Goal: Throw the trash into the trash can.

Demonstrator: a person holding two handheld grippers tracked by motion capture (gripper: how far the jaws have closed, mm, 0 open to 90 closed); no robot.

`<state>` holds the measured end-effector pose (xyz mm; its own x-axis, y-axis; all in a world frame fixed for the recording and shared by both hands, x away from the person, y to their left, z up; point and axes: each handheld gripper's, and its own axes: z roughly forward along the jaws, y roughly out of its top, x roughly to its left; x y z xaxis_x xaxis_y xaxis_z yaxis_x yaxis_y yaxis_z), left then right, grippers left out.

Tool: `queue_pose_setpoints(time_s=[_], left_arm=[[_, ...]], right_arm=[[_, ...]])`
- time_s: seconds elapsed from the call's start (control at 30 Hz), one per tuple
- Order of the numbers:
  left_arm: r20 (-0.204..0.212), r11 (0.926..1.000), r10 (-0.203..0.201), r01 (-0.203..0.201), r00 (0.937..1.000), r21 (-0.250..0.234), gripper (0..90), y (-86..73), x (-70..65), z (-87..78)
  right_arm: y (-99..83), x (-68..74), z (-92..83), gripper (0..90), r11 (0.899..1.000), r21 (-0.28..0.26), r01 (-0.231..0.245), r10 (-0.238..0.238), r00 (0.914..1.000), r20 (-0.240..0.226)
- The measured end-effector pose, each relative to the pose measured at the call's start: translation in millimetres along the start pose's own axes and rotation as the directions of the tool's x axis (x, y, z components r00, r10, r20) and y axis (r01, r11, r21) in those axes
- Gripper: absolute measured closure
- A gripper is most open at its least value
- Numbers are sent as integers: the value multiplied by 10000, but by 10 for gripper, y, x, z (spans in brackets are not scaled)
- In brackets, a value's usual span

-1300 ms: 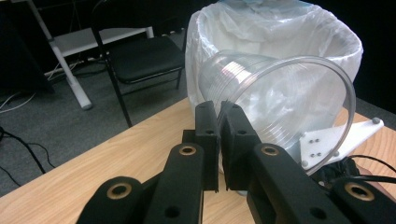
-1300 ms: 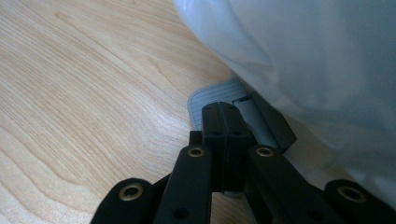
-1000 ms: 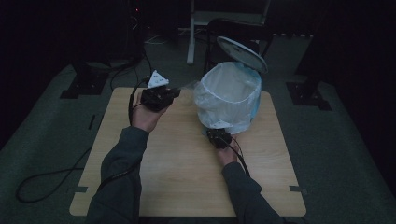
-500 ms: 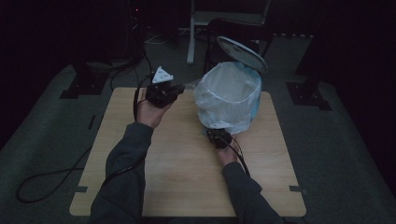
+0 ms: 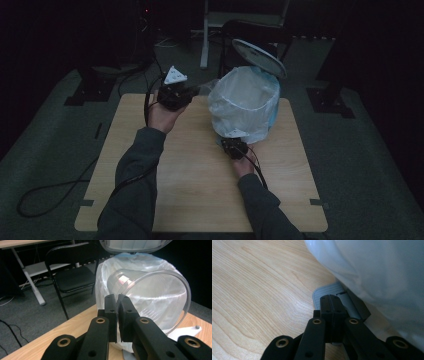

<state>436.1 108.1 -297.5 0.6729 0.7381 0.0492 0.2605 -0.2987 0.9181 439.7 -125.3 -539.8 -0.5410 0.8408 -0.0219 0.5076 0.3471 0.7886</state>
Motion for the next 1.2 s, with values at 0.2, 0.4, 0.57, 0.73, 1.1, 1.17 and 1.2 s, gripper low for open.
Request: queue_pose_setpoints(time_s=[0.2, 0.4, 0.57, 0.73, 1.1, 1.17, 1.2], left_arm=[[44, 9999, 124, -124, 9999, 24, 872, 69, -42, 57], [104, 9998, 212, -212, 9997, 38, 872, 127, -74, 116], [186, 9998, 185, -185, 9997, 24, 872, 151, -103, 170], [261, 9999, 120, -123, 9996, 80, 872, 161, -119, 244], [414, 9995, -79, 66, 9991, 307, 872, 211, -146, 458], [429, 9995, -115, 102, 9990, 304, 871, 228, -154, 494], [421, 9994, -118, 104, 9990, 324, 871, 235, -156, 510]], right_arm=[[0, 0, 1, 900, 10000, -8, -3, 3, 10000, -5], [0, -4, -1, 900, 10000, -10, 2, -2, 10000, -34], [0, -3, 1, 900, 10000, -10, 6, -6, 10000, -19], [1, 0, 0, 900, 10000, 3, 2, -2, 10000, -5], [0, 1, 1, 900, 10000, -7, 0, 0, 10000, 10], [0, 0, 1, 900, 10000, -6, 3, -3, 10000, -4], [-1, -2, 0, 900, 10000, -9, 1, -1, 10000, -13]])
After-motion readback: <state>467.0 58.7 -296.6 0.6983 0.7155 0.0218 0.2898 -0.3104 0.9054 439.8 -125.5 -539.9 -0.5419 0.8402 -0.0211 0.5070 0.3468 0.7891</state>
